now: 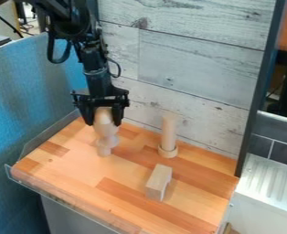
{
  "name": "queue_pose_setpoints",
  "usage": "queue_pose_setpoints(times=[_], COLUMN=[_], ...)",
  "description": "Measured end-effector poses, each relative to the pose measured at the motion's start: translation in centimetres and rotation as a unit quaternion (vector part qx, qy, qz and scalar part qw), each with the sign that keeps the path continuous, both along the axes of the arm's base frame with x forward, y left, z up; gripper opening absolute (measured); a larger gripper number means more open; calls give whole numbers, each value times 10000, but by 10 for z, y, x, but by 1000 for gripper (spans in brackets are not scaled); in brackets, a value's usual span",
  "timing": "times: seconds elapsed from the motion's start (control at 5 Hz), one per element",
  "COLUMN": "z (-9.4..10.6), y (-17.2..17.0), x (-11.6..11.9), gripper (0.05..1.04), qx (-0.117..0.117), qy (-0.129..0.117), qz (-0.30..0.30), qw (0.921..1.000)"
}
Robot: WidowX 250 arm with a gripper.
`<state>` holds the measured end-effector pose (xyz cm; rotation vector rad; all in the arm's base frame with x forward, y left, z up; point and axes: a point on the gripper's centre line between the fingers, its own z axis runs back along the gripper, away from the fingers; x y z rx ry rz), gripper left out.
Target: Move the cup and ball from tower to top left
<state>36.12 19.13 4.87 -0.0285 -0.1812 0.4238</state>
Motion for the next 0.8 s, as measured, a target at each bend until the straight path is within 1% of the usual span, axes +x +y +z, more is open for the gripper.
queue_pose_setpoints(times=[0.2, 0.4, 0.6, 0.8], z=[-5, -10, -8, -15], y=[6, 11, 14, 16], x=[6, 9, 13, 14], gripper=[878, 878, 878, 878], qx=[80, 136, 206, 229], qy=[-45, -18, -64, -30], qz=[50, 181, 205, 251], qw=[9999, 9997, 9996, 9994])
